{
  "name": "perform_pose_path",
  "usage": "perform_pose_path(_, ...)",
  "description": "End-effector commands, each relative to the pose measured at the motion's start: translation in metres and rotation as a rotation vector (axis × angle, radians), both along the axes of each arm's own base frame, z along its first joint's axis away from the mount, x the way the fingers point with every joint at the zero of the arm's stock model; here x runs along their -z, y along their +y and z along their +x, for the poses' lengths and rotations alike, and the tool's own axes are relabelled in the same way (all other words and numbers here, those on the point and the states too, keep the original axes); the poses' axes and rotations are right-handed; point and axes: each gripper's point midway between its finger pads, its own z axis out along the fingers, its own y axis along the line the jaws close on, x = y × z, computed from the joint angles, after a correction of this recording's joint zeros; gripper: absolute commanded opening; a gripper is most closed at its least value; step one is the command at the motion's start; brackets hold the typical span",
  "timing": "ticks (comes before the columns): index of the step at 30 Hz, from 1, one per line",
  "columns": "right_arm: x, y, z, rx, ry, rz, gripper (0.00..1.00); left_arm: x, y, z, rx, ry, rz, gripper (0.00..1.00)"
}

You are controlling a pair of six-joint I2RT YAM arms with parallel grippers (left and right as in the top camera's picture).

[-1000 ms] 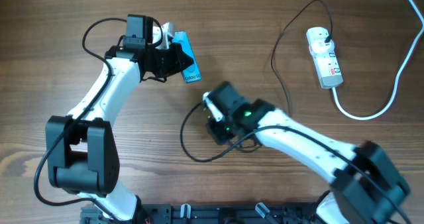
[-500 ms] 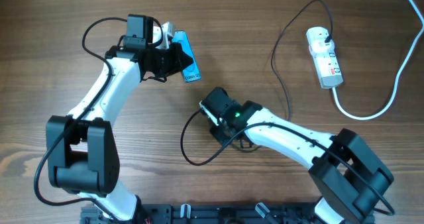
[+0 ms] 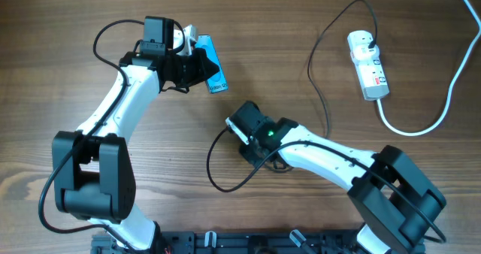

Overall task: Plug charger to phone and switch on socket
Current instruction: 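Move the right gripper down toward the black cable's USB-C end, then close the right gripper on the cable just behind the USB-C plug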

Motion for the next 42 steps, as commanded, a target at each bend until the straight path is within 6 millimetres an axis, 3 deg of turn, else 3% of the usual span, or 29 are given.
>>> perform_pose_path(1,0.01,-0.002,-0.006,-0.025,0.027,-0.006,0.35,0.003,0.002,0.001,-0.01,0.007,-0.004,0.04)
perform_pose_path(7,0.011,-0.008,-0.009,-0.035,0.036,-0.032,0.38,0.003,0.002,0.001,-0.01,0.008,-0.004,0.04)
perform_pose_path(27,0.026,-0.043,0.017,0.344,-0.048,-0.132,0.53,0.003,0.002,0.0,-0.01,0.014,-0.003,0.04)
perform_pose_path(29,0.028,-0.038,0.015,0.296,-0.026,-0.117,0.55,0.003,0.002,0.0,-0.01,0.014,-0.002,0.04)
perform_pose_path(33,0.03,-0.01,-0.001,-0.01,0.05,-0.036,0.55,0.003,0.002,0.0,-0.01,0.013,-0.003,0.04)
perform_pose_path(39,0.029,-0.01,0.004,-0.009,0.039,-0.025,0.54,0.004,0.002,0.0,-0.012,0.013,0.001,0.04)
perform_pose_path(42,0.028,-0.012,0.01,0.004,0.044,-0.004,0.47,0.004,0.002,0.0,-0.012,0.013,0.001,0.04)
